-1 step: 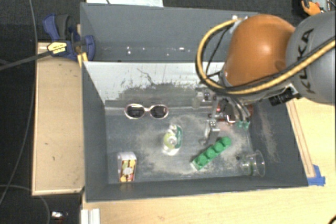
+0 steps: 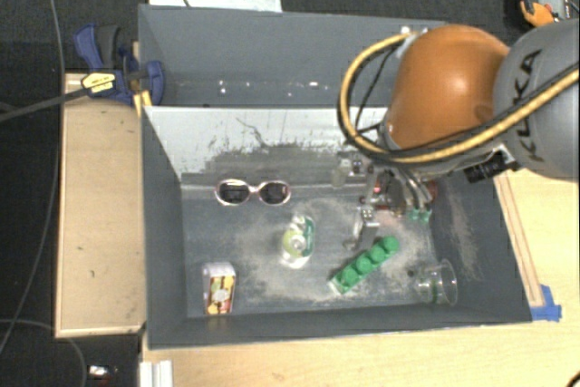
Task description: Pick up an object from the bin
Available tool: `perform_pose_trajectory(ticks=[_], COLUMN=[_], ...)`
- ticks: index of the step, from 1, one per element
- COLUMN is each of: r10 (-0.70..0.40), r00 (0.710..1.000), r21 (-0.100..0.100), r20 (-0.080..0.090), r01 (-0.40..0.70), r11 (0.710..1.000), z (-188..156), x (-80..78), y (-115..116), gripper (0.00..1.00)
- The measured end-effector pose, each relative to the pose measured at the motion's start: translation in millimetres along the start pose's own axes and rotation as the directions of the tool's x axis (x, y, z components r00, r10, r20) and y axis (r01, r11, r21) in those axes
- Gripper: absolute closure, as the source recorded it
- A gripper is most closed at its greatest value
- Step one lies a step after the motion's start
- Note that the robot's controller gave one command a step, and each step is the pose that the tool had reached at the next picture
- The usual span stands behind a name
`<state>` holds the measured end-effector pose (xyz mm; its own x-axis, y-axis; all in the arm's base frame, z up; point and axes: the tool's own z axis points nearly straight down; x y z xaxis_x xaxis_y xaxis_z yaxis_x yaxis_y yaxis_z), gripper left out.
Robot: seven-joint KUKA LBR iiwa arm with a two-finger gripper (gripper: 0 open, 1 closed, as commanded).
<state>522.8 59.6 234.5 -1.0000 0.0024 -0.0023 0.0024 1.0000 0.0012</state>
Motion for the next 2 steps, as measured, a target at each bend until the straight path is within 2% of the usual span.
perform_pose_trajectory(ticks=[1, 2], r10=[-0.308, -0.367], r00=[0.952, 0.93], r21=[0.0, 0.003], r20=[0.002, 0.007], r01=[0.308, 0.367], r11=[0.952, 0.93], z=[31.9, 33.4], x=[7.8, -31.9], y=[-22.5, -47.9], gripper=[0.0, 0.0])
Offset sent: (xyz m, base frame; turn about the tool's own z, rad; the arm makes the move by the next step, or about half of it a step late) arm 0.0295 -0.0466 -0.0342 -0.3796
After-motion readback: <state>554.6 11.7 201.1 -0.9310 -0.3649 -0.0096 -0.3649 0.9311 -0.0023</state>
